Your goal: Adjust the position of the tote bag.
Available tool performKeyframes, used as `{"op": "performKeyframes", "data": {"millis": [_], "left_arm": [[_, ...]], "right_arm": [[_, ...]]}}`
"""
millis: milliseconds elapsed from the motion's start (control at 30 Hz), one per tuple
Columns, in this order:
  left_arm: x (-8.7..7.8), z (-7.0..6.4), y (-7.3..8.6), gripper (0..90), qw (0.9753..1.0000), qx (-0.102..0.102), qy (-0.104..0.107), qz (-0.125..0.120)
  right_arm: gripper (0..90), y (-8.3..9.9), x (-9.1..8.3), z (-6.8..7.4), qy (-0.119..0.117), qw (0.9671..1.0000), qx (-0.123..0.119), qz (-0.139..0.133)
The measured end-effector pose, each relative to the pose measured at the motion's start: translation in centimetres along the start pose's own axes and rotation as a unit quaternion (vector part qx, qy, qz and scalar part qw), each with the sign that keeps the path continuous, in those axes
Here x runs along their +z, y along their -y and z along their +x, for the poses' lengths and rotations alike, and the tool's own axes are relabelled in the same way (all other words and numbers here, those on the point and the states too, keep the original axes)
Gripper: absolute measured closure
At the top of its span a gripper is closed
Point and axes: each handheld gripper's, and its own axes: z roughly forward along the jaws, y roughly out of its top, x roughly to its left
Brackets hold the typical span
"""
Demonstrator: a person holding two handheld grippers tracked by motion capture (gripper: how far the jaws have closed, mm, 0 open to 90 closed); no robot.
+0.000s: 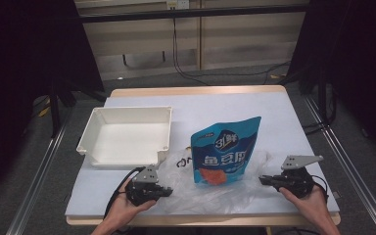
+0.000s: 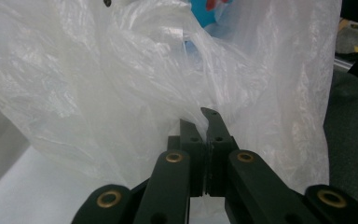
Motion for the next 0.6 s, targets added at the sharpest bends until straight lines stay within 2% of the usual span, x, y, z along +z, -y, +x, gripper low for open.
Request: {"op": "performKeyframes", "data": {"millis": [67,100,133,167,200,233,300,333,367,400,467,500,533,600], "left_arm": [[-0.1,0.0,0.2,89.1,1.0000,-0.002,0.000,-0.001],[-0.2,0.1,0.2,89.2,1.0000,-0.003,0.000,0.007],[0.0,0.1,0.4,89.2,1.0000,-0.005,0.003,0.002],[0.0,0.1,0.5,89.3,0.9999,-0.005,0.003,0.015],[0.1,0.0,0.8,89.4,0.9999,-0.008,0.002,0.012],[0.1,0.0,0.8,89.4,0.9997,-0.007,0.003,0.023],[0.2,0.0,1.1,89.4,0.9998,-0.012,0.002,0.018],[0.3,0.0,1.1,89.4,0.9998,-0.011,0.003,0.016],[0.2,0.0,1.0,89.4,0.9995,-0.005,0.002,0.030],[0.4,0.0,1.2,89.4,0.9997,-0.006,0.002,0.023],[0.7,-0.3,1.1,89.3,0.9992,0.006,-0.014,0.036],[0.8,-0.4,1.0,89.3,0.9990,0.012,-0.019,0.038],[0.7,-0.7,0.8,89.3,0.9981,0.021,-0.029,0.051],[0.8,-1.0,0.8,89.3,0.9981,0.023,-0.034,0.046]], "right_arm": [[90.0,0.2,0.1,0.1,-0.001,1.0000,-0.001,0.005],[90.0,0.5,0.2,0.2,-0.004,1.0000,0.002,0.003],[90.0,0.5,0.2,0.2,-0.004,1.0000,0.002,0.003],[90.0,0.5,0.3,0.2,-0.005,1.0000,-0.001,0.006],[90.0,0.5,0.6,0.2,-0.006,0.9999,-0.006,0.011],[90.0,0.7,1.1,0.3,-0.010,0.9997,-0.010,0.021],[90.0,0.8,1.3,0.4,-0.009,0.9995,-0.016,0.027],[90.0,0.8,1.4,0.4,-0.010,0.9993,-0.016,0.031],[90.0,0.8,1.5,0.4,-0.010,0.9994,-0.017,0.030],[90.0,0.8,1.5,0.4,-0.007,0.9994,-0.016,0.031],[90.0,1.0,1.6,0.3,-0.007,0.9993,-0.014,0.035],[90.0,1.1,1.8,0.4,0.000,0.9989,-0.019,0.042],[90.0,1.1,2.1,0.5,0.004,0.9984,-0.028,0.048],[90.0,1.2,2.1,0.5,0.004,0.9985,-0.027,0.047]]}}
